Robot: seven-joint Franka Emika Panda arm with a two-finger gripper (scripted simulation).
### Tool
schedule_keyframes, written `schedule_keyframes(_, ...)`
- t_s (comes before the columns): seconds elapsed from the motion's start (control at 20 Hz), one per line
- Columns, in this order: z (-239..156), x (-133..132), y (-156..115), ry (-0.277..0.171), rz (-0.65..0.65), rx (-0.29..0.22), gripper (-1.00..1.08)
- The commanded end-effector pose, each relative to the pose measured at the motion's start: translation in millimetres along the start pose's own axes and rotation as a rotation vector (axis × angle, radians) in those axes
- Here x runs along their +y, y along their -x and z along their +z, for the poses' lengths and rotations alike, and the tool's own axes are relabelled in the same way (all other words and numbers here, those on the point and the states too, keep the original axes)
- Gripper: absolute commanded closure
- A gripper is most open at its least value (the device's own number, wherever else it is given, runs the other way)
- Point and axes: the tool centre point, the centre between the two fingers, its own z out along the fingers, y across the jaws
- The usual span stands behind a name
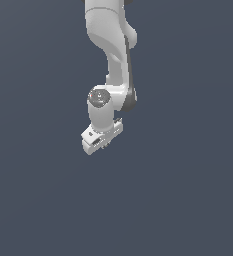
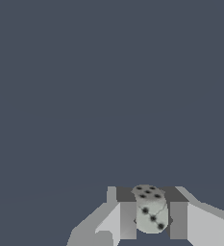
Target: Pick up the object and move it to a goal position.
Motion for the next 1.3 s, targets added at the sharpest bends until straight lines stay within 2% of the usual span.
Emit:
schedule_keyframes(0.0,-22,-9,-16,0.001,-0.001,0.000,1.08)
schedule_keyframes(0.65,-133,-53,-102,0.000,0.000,0.001,1.08)
schedule_keyframes(0.95,-158,-62,-122,0.000,0.000,0.001,1.08)
schedule_keyframes(1.25,-166,-64,-129,0.000,0.000,0.001,1.08)
